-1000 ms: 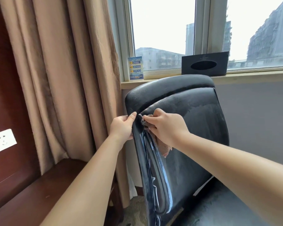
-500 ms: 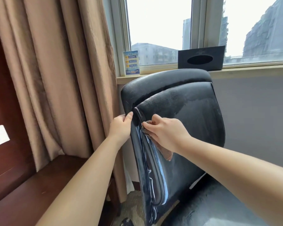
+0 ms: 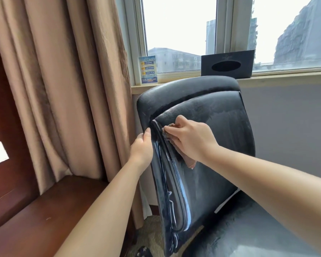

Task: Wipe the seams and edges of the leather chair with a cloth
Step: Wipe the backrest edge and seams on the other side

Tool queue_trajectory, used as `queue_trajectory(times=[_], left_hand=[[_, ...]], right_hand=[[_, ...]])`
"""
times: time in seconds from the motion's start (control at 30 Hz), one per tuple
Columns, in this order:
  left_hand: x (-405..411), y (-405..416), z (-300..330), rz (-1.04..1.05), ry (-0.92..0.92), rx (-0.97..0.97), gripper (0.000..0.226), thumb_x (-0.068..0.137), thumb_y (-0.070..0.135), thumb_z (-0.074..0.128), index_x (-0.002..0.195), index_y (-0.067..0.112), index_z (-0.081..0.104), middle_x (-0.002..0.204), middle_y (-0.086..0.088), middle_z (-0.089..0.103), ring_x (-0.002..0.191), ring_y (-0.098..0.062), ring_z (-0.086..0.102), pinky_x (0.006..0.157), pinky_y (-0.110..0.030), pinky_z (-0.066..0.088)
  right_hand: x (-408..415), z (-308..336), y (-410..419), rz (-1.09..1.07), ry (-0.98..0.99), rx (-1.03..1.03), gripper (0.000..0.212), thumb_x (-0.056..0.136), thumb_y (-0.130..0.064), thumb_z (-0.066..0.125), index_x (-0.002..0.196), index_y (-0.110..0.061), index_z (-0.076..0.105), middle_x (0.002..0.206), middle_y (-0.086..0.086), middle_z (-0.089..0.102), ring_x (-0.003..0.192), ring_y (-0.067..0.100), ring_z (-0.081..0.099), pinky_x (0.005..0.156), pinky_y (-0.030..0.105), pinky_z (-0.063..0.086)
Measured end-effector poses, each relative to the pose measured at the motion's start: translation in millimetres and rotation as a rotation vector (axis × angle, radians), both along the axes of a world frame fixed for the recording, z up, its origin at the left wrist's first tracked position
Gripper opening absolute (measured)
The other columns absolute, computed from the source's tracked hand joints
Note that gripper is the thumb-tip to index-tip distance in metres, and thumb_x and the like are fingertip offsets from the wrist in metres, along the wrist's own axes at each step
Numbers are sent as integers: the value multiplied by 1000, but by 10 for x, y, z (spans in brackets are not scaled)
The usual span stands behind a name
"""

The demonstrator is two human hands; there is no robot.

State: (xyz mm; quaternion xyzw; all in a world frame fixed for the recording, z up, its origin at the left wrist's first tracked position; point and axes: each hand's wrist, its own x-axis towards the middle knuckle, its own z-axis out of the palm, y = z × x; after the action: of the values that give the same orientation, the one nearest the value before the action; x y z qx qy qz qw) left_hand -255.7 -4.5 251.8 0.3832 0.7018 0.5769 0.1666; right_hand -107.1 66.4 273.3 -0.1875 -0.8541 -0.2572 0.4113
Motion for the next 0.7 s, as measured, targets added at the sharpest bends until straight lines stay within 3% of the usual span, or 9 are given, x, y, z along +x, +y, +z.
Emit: queue_trajectory(times=[0.23, 0.4, 0.57, 0.7], left_hand=[[-18, -4, -43, -9, -42, -3, 55, 101, 52, 29, 142, 18, 43, 144, -4, 47, 130, -26, 44, 108, -49, 39], [16, -8, -60, 7, -25, 7, 55, 102, 50, 29, 143, 16, 42, 144, -5, 46, 131, -26, 43, 108, -49, 39], [-23, -14, -98, -6, -32, -27, 55, 101, 52, 29, 142, 18, 43, 142, -4, 47, 128, -28, 45, 107, -49, 40], [-74, 20, -124, -12, -13, -55, 58, 98, 59, 28, 142, 24, 42, 143, -1, 47, 127, -28, 47, 106, -49, 41]], right_hand=[[80, -392, -68, 9, -128, 39, 27, 71, -23, 77, 97, -21, 69, 77, 3, 53, 46, 19, 51, 35, 22, 30], [29, -232, -74, 7, -64, 40, 23, 70, -20, 77, 91, -22, 71, 77, 4, 53, 48, 22, 51, 35, 23, 35], [147, -491, -53, 67, -326, 179, 43, 63, -18, 76, 104, -23, 68, 81, 5, 53, 49, 18, 49, 35, 23, 35], [79, -295, -41, 12, -291, 165, 31, 62, -18, 76, 90, -29, 71, 78, 1, 53, 49, 16, 48, 38, 22, 32]])
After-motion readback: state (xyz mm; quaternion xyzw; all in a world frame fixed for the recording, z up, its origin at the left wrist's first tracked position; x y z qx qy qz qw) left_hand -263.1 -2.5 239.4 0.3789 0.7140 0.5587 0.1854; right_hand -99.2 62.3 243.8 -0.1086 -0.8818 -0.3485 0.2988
